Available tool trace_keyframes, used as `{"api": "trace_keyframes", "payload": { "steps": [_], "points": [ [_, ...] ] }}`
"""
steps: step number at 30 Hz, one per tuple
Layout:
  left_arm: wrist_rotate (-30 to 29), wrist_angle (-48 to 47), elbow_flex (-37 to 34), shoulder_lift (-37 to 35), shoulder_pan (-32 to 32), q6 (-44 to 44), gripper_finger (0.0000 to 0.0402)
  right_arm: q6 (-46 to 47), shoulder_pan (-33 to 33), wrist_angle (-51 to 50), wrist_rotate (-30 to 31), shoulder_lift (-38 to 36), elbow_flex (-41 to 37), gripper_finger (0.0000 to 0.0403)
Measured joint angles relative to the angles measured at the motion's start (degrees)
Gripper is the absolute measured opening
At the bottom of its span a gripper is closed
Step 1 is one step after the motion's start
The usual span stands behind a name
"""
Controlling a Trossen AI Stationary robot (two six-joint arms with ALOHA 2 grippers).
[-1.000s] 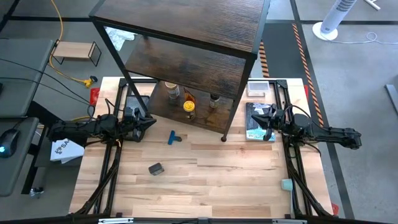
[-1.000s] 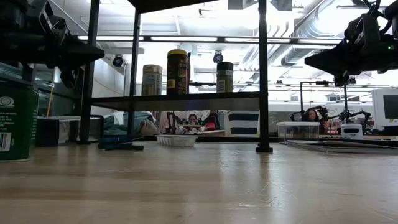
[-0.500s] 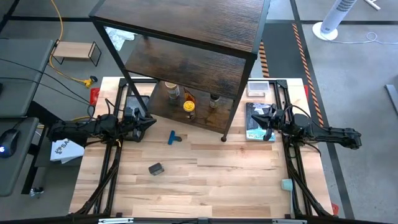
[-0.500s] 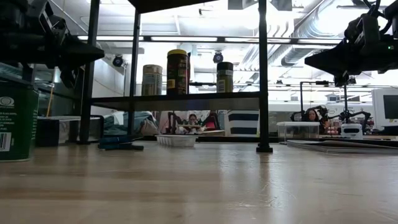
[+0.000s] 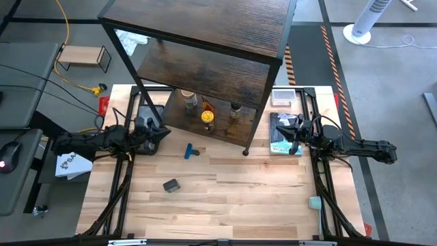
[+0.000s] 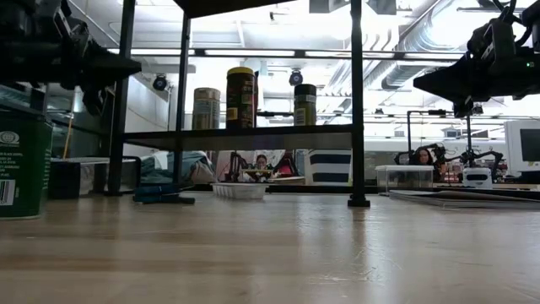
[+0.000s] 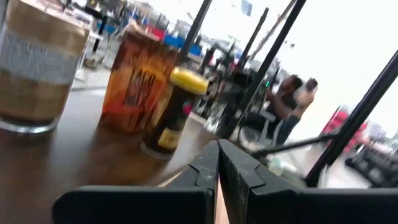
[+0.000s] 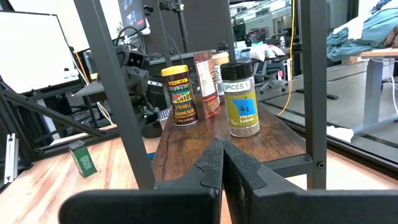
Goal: Shelf spices
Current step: Adjust the shelf
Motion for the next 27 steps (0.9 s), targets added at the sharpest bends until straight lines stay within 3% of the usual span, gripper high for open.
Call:
{"api": "trace_keyframes", "payload": {
  "steps": [2, 4, 7, 11, 13, 16, 18, 21, 27],
  "points": [
    [0.34, 0.92, 0.0, 0.0, 0.0, -4.23, 0.0008, 0.02, 0.0, 0.0, 0.0, 0.0, 0.0, 0.0],
    [-3.17, 1.31, 0.0, 0.34, 0.08, -8.08, 0.0008, 0.0, 0.0, -0.01, -0.02, 0.0, 0.01, 0.0],
    [-8.01, 5.8, 0.38, 1.19, 0.28, -22.27, 0.0008, 0.0, 0.0, -0.02, -0.02, -0.01, 0.01, 0.0],
    [2.38, 12.87, 7.64, 5.08, 0.08, -21.85, 0.0005, 0.02, 0.0, 0.01, 0.0, -0.01, -0.01, 0.0],
    [8.2, 6.87, 14.14, 8.6, -0.18, -19.54, 0.0002, 0.02, 0.0, 0.0, -0.01, -0.01, 0.0, 0.0],
    [16.52, -10.44, 26.09, 15.17, -1.01, -13.75, 0.0001, 0.01, 0.0, 0.01, 0.0, -0.01, 0.01, 0.0],
    [18.1, -22.23, 33.25, 20.0, -1.84, -9.86, 0.0001, 0.02, 0.0, 0.01, -0.01, 0.0, -0.01, 0.0],
    [14.7, -31.37, 39.53, 26.46, -3.12, -8.14, 0.0001, 0.01, 0.0, 0.0, 0.0, -0.01, 0.0, 0.0],
    [1.66, -25.89, 41.31, 33.68, -4.94, -13.47, 0.0001, 0.0, 0.0, 0.0, 0.0, 0.0, 0.0, 0.0]
  ]
}}
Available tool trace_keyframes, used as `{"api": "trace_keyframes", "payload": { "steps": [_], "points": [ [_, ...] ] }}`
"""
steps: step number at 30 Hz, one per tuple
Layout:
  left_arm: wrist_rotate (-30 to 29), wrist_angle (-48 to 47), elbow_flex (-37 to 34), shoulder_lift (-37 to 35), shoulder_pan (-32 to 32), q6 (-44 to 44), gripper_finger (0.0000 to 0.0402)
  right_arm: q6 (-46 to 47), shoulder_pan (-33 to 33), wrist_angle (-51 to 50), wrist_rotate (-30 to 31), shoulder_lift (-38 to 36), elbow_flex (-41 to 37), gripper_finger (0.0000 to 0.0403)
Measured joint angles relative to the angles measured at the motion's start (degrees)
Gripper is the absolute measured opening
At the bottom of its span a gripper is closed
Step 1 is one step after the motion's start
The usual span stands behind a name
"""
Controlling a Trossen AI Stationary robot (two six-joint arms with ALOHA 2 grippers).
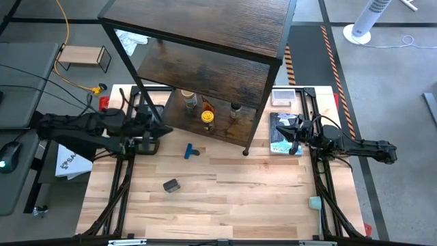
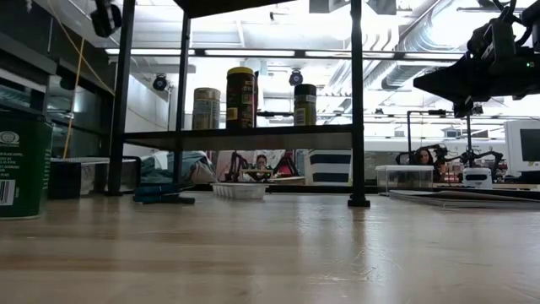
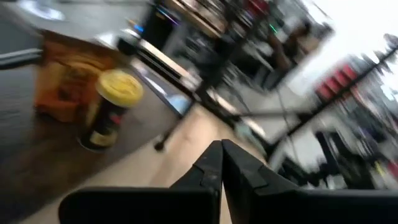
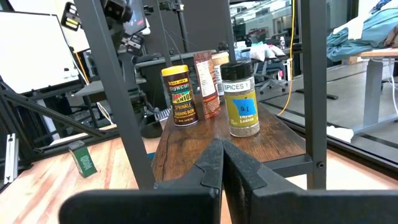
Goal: Shelf spices
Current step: Adjust the shelf
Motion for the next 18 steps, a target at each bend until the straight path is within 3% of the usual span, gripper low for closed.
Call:
{"api": "trace_keyframes", "payload": {
  "steps": [3, 6, 10, 14, 18],
  "points": [
    [-7.07, 1.95, 0.0, 2.53, -0.3, -3.96, 0.0001, 0.01, 0.0, 0.02, -0.01, -0.01, 0.0, 0.0],
    [-8.92, 3.64, 0.0, 4.28, -0.29, -8.45, 0.0001, 0.73, 0.0, 1.74, 1.05, 0.03, -0.01, 0.0],
    [-9.04, 6.75, 0.0, 5.67, -0.63, -12.84, 0.0001, 23.91, 0.0, 16.13, 3.03, -0.03, -0.01, 0.0],
    [-13.07, 10.52, 0.0, 6.32, -1.01, -9.69, 0.0001, 43.93, -0.01, 23.8, 8.19, -0.01, -0.01, 0.0],
    [-14.37, 12.55, 0.0, 5.5, -0.79, -5.63, 0.0001, 49.8, 2.85, 23.17, -2.68, 4.13, 4.64, 0.0]
  ]
}}
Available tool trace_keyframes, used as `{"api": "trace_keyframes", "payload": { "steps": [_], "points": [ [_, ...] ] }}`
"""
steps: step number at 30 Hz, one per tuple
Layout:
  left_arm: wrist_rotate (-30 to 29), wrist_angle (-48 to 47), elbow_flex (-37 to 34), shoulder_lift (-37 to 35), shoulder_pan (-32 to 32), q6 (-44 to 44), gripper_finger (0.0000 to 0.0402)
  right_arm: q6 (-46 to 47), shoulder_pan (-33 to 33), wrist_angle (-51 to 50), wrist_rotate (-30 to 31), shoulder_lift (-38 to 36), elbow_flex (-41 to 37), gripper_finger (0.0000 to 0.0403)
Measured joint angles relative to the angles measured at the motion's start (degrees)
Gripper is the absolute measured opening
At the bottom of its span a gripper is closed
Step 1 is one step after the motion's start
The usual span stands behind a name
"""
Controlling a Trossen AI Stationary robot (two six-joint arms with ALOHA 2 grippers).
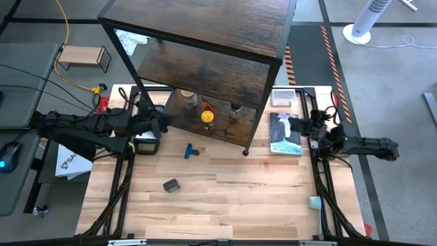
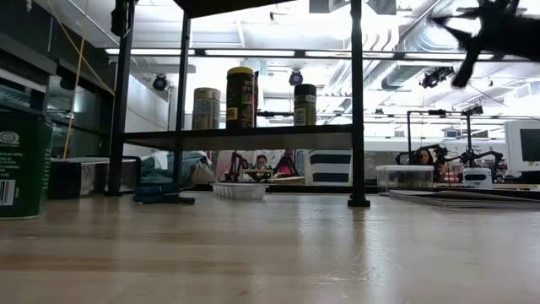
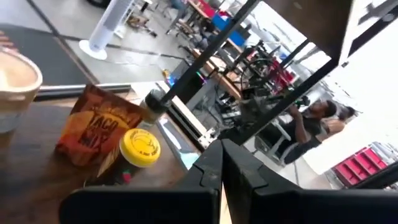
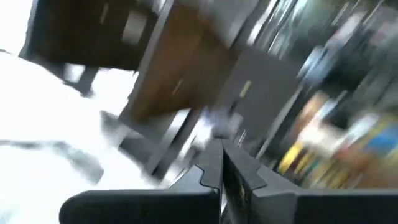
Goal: Shelf spices
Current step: Adjust the shelf
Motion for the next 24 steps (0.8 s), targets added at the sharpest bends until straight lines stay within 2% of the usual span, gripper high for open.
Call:
{"api": "trace_keyframes", "payload": {
  "steps": [2, 6, 8, 10, 13, 17, 20, 24],
  "points": [
    [1.58, -0.23, 0.0, -1.03, 0.0, 1.21, 0.0001, -0.81, 2.96, -5.64, -0.24, 4.67, 6.43, 0.0],
    [3.41, -6.33, 0.0, -3.56, -0.17, 1.51, 0.0001, -7.25, 6.56, -24.7, 10.7, 18.69, 20.39, 0.0],
    [4.06, -11.31, 0.0, -4.95, -0.3, 0.44, 0.0001, -7.29, 6.28, -29.82, 16.31, 25.7, 25.86, 0.0],
    [4.13, -16.9, 0.01, -6.0, -0.58, -1.61, 0.0, -7.78, 4.74, -32.16, 18.24, 31.71, 29.24, 0.0],
    [4.15, -24.08, 0.0, -7.19, -1.31, -3.81, 0.0, -5.56, 0.13, -30.46, 15.6, 38.89, 30.91, 0.0],
    [4.56, -27.64, 0.0, -7.82, -2.29, -4.96, 0.0, -4.97, -7.97, -24.5, 10.17, 44.97, 30.98, 0.0],
    [6.53, -28.85, 0.0, -7.83, -2.92, -4.75, 0.0, -7.02, -14.27, -18.0, 8.13, 47.28, 31.0, 0.0],
    [8.62, -30.82, 0.0, -7.16, -3.75, -3.97, 0.0, -7.28, -21.32, -13.86, 0.17, 47.75, 31.15, 0.0]
  ]
}}
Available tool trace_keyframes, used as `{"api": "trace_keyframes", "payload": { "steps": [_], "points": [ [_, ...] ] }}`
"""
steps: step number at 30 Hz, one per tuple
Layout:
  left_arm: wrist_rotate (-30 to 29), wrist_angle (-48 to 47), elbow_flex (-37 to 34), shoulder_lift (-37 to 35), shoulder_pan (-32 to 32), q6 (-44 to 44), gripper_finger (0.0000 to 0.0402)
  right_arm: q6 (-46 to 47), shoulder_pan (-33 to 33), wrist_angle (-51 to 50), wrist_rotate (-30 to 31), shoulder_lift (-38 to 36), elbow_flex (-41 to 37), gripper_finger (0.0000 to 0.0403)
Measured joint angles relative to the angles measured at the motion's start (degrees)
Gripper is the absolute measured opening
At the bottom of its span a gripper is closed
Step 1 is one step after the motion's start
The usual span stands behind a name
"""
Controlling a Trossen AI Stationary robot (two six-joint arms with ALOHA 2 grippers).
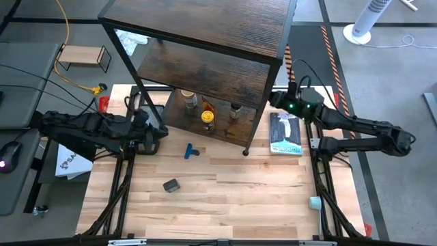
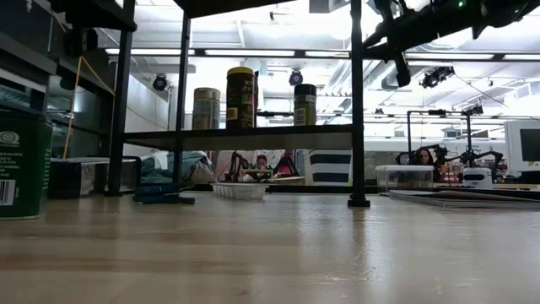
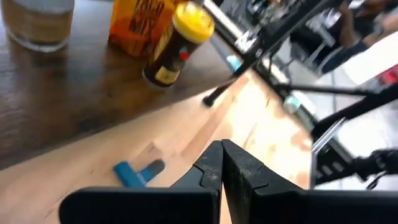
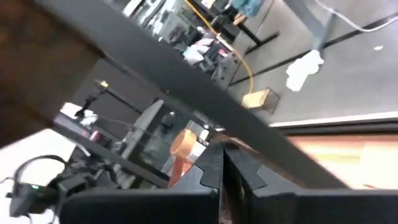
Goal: Shelf spices
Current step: Adjust the shelf
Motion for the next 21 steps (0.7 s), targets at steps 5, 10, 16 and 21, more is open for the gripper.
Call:
{"api": "trace_keyframes", "payload": {
  "steps": [5, 10, 16, 21],
  "points": [
    [-0.6, -1.59, 0.0, 1.28, -0.64, 0.99, 0.0, -0.31, -4.27, -0.43, -4.38, 0.08, 0.0, 0.0],
    [-1.49, -1.58, 0.0, 3.77, -0.64, 1.09, 0.0, -2.85, -8.41, -0.5, -3.98, 0.09, 0.0, 0.0],
    [-0.68, -1.47, 0.0, 9.38, -0.62, -0.15, 0.0, -6.13, -15.52, 0.14, -3.56, 0.42, 0.0, 0.0],
    [0.49, 2.13, 0.0, 14.18, -0.64, -0.48, 0.0, -7.46, -22.03, 2.83, -9.25, 1.23, 0.0, 0.0]
  ]
}}
